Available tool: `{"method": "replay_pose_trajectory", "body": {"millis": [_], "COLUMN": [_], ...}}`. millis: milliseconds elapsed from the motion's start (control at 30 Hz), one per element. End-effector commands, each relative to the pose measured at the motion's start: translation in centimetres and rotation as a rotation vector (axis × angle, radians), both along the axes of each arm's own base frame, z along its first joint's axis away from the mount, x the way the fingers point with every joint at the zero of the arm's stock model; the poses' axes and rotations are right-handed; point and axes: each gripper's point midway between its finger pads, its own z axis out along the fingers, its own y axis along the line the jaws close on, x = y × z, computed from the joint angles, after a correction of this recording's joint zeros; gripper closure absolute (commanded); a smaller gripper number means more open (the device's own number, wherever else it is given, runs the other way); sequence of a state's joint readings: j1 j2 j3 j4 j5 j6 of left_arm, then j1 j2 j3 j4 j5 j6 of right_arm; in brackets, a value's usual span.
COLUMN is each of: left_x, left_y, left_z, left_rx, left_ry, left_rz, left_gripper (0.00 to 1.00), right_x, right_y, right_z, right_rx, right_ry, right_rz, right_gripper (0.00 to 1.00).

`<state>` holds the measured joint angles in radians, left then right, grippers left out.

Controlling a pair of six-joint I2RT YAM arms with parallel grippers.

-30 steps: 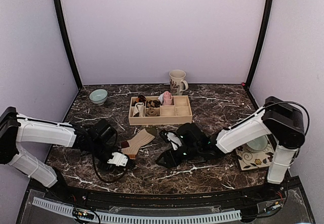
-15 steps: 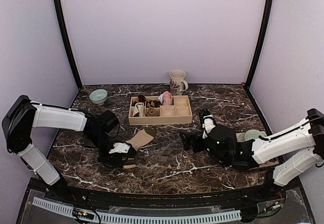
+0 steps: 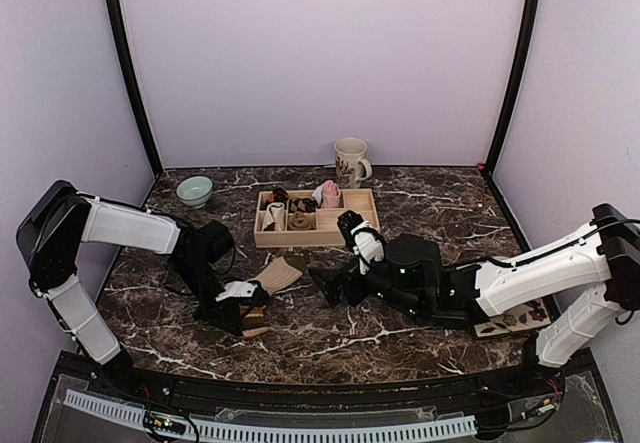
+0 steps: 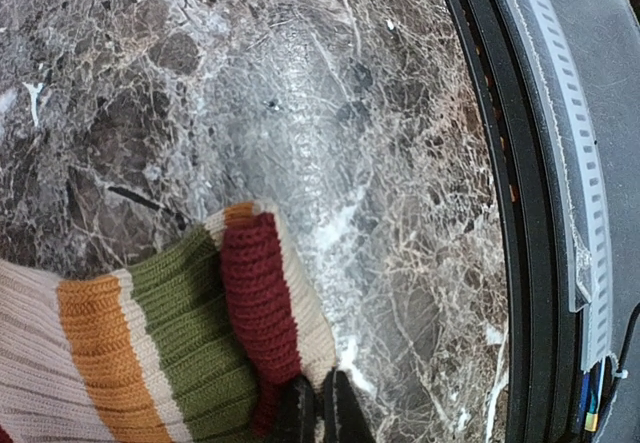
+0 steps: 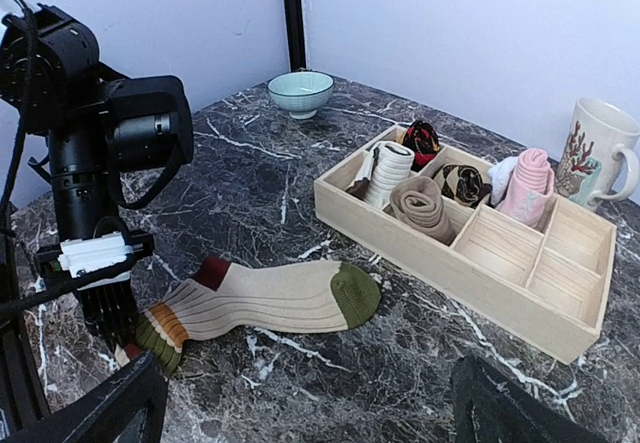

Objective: Roll the socks
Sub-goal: Roll the sock at the center of the board.

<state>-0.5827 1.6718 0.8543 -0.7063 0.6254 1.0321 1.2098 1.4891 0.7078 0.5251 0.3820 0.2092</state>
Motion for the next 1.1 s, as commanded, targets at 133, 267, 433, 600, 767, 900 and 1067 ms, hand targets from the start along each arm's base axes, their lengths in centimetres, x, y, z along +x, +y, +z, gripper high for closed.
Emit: {"method": "replay_pose_trajectory", "body": {"millis": [133,267,433,600,767,900,1067], "left_x": [-1.4,-1.3,-1.8,-1.9,-1.5,-1.5,-1.4], "left_y": [1.7,1.5,1.8,2.0,1.8,2.1,2.1], "left_z": [-1.4,-1.6,-1.9,-2.4,-2.8,-3.2,-3.3], "left_rx": [0.099,0.1,0.115,0.135,0.147,0.168,0.177], "left_ry": [0.09,0.104,0.136,0.146,0.152,0.156,0.159], "left_rz": [0.01,0.02,0.027,0.034,0.048,0.042,0.043], "left_gripper": [1.0,1.0,1.0,1.0,1.0,1.0,1.0], "right_x": [0.4,-1.5,-4.2,-6.0,-8.8,-10.9,-12.7], "right_y": [-0.3,1.1,2.8,3.9,5.3,6.0,7.4], "right_z": [2.9,1.7,0.9,0.6,-1.2,-3.7,-6.2], "right_rx": [0.045,-0.044,-0.16,-0.223,-0.311,-0.405,-0.486], "right_ry": [-0.061,-0.101,-0.15,-0.169,-0.182,-0.236,-0.386], "right_rz": [-0.059,0.07,0.233,0.347,0.488,0.597,0.738], "right_gripper": [0.0,0.0,0.01,0.08,0.09,0.12,0.14]}}
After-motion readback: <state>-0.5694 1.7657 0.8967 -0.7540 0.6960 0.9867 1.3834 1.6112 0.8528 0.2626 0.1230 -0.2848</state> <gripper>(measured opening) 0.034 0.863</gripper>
